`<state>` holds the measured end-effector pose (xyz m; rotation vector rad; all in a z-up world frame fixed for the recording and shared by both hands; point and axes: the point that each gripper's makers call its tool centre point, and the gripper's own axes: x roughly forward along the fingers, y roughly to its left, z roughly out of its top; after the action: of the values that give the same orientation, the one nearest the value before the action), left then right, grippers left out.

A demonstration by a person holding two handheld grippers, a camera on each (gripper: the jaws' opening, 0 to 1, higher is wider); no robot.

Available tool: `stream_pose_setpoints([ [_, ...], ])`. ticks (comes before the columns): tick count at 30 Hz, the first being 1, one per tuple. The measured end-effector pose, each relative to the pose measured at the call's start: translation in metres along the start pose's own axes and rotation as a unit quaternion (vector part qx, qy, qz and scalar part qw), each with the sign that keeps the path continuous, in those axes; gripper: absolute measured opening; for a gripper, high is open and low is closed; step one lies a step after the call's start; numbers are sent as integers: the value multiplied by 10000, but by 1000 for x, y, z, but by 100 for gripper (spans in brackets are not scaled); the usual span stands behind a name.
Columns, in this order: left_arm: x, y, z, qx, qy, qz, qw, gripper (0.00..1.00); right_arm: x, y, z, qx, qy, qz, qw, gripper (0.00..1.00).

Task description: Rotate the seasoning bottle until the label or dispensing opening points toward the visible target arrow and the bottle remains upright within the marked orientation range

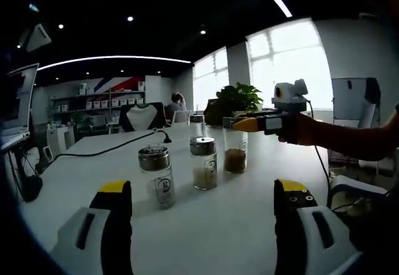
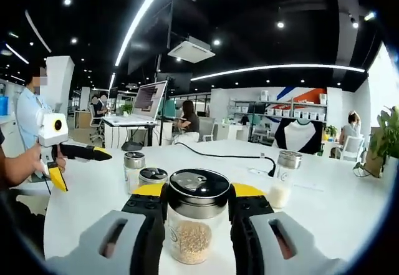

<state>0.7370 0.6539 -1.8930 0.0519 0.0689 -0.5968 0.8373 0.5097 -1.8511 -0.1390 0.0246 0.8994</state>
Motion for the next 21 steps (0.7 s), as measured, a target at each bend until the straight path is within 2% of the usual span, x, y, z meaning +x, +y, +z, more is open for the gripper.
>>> stream_pose_setpoints([
  [21,2,-2,-3,-3,22,-31,10000,100,-1,3,1,-29,-58,450,9990,37],
])
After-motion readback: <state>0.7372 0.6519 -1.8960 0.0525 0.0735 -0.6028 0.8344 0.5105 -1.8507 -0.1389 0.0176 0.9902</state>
